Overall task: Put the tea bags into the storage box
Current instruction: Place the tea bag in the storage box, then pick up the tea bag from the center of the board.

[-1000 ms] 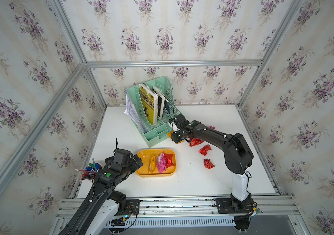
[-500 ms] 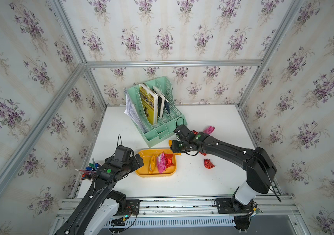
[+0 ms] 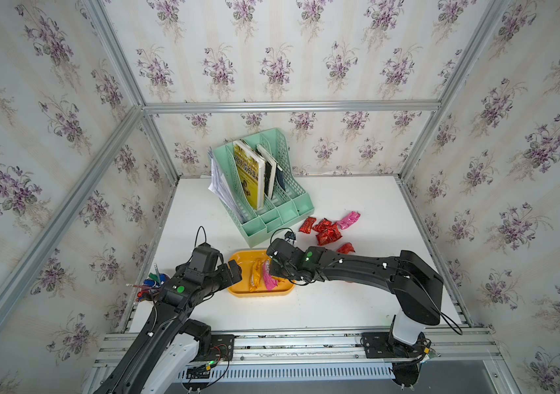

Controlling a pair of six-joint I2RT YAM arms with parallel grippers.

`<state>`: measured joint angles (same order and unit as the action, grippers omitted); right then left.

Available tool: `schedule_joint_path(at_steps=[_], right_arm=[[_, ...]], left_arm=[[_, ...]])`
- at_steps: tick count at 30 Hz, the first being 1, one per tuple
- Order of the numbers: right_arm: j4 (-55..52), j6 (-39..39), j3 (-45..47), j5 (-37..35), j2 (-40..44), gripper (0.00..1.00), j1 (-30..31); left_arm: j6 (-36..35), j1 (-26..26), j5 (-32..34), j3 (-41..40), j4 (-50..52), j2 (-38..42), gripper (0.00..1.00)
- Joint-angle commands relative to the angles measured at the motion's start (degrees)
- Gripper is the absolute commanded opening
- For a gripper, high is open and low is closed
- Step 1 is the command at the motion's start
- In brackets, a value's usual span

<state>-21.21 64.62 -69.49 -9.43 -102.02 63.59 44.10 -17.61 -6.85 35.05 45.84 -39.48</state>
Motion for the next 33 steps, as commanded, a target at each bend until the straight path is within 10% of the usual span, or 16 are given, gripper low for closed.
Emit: schedule_joint_path(at_steps=[1,24,33], right_arm=[[-4.43,1.25,-1.44,-6.04,-1.02,0.42,-0.53],[-12.68,-21.02,-7.32,-4.54,2.16,0.77,-8.0],[-7.98,-22.7,-3.97,4.14,8.24,0.79,-22.92]], left_arm=[[-0.83,0.05,-0.88,0.02,1.73,1.03,0.99],[2.81,0.03,-1.7,0.23,-4.81,-4.2,0.99],[2.71,0.03,-0.65,3.95,-8.62,-11.8,0.99]])
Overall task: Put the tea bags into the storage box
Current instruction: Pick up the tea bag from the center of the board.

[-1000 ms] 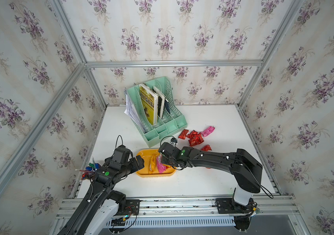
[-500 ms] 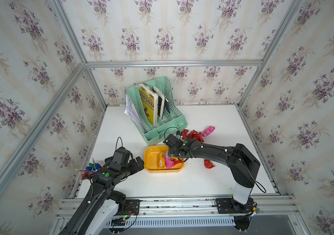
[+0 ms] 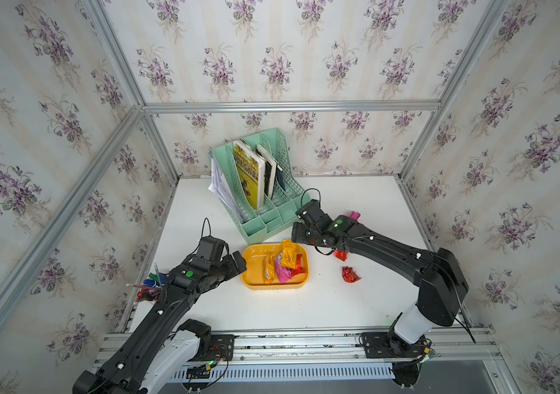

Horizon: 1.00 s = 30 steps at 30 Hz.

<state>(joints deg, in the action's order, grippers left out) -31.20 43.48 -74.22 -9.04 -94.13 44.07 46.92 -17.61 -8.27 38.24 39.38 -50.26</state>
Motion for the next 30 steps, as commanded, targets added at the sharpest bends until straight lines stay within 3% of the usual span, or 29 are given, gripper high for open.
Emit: schedule_joint_path(at_steps=[1,6,10,15,22,30], right_arm=[[2.82,-2.07,1.03,4.78,0.2,0.79,-5.55],[6.51,-4.81,0.47,9.66,-2.99,0.79,-15.39],[7.77,-7.01,-2.83,14.17,-8.09,0.78,-19.46],[9.1,-8.98,-7.2,18.29,-15.06,0.74,-20.74],[10.44,-8.5,-11.16,24.33,-22.57,0.59,-20.76],[10.89,-7.56,-11.83,27.14,-27.79,0.53,-20.76]], left_arm=[[0.24,0.03,1.04,1.0,-2.35,-1.43,0.99],[2.47,0.03,2.37,1.15,-2.63,-1.64,0.99],[4.52,0.03,2.91,0.1,-2.29,-0.74,0.99],[6.28,0.03,3.08,-1.01,-0.69,0.45,0.99],[8.51,0.03,4.74,-2.43,2.6,4.29,0.99],[11.24,0.03,6.86,-4.55,5.41,9.94,0.99]])
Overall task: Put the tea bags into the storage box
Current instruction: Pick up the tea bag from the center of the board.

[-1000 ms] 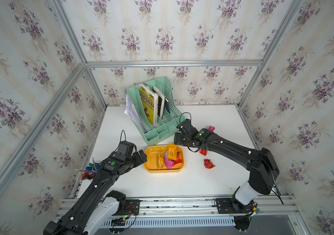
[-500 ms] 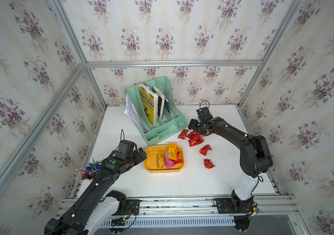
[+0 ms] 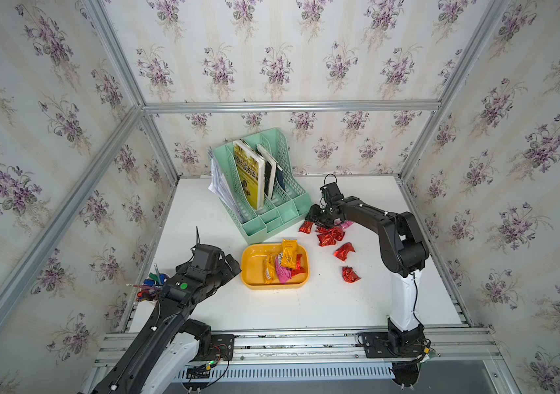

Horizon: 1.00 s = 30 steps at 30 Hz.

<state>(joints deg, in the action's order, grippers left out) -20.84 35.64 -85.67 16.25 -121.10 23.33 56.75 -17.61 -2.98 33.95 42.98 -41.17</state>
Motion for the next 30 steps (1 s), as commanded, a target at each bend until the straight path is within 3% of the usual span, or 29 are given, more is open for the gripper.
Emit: schedule_joint_path(at_steps=[1,10,21,25,30], right_arm=[[0.58,0.47,-0.38,1.96,-1.11,0.51,-0.03],[1.99,0.97,1.39,2.43,0.91,0.27,-0.02],[2.84,1.54,11.14,-0.44,16.51,0.23,1.27],[1.66,1.92,13.57,-2.75,23.1,0.22,6.63],[1.27,4.93,13.1,-7.87,25.58,0.23,19.36]], left_arm=[[1.52,0.03,1.66,-0.31,2.18,1.25,0.99],[0.88,0.03,1.68,-0.51,2.75,1.72,0.99],[-4.76,0.03,1.32,0.92,-0.68,-2.61,0.99],[-7.65,0.28,0.33,1.79,-1.87,-4.59,0.99],[-11.13,2.46,-4.3,2.34,-2.53,-7.88,0.99]])
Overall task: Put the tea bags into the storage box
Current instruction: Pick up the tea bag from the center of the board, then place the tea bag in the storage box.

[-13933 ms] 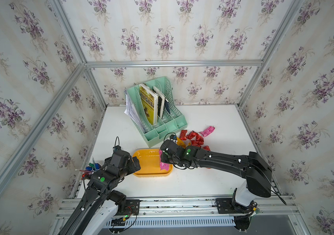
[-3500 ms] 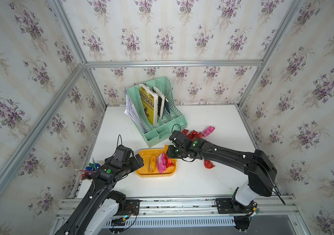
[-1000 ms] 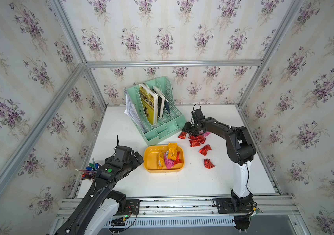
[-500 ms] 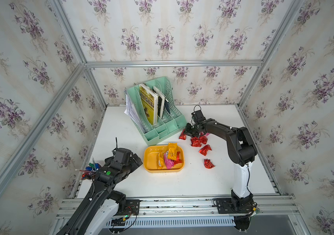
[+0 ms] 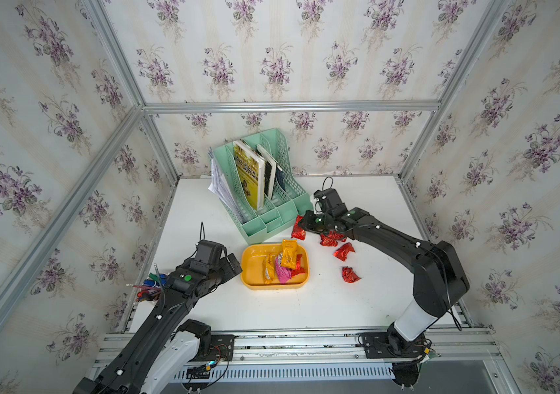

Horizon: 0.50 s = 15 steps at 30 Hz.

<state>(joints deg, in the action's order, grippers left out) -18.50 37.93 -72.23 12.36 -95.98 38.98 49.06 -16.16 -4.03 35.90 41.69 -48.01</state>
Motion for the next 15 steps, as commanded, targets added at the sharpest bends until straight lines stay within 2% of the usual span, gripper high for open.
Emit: schedule_joint_path(at_steps=[1,5,8,15], right_arm=[[-0.63,3.61,-0.72,-4.7,0.17,0.23,6.15],[-1.12,5.08,-5.14,-8.31,-4.02,0.23,14.49],[-2.16,5.68,-9.39,-8.58,-9.22,0.23,18.55],[-3.77,7.79,-17.33,-9.49,-20.6,0.23,22.07]], left_arm=[[-4.01,1.81,-4.66,0.28,-1.34,-1.49,0.99],[-5.52,4.14,-7.52,-0.28,-0.72,-1.61,0.99],[-6.23,6.14,-9.84,-0.91,-0.12,-0.44,0.99],[-8.93,7.2,-11.3,-0.76,4.97,3.11,0.99]])
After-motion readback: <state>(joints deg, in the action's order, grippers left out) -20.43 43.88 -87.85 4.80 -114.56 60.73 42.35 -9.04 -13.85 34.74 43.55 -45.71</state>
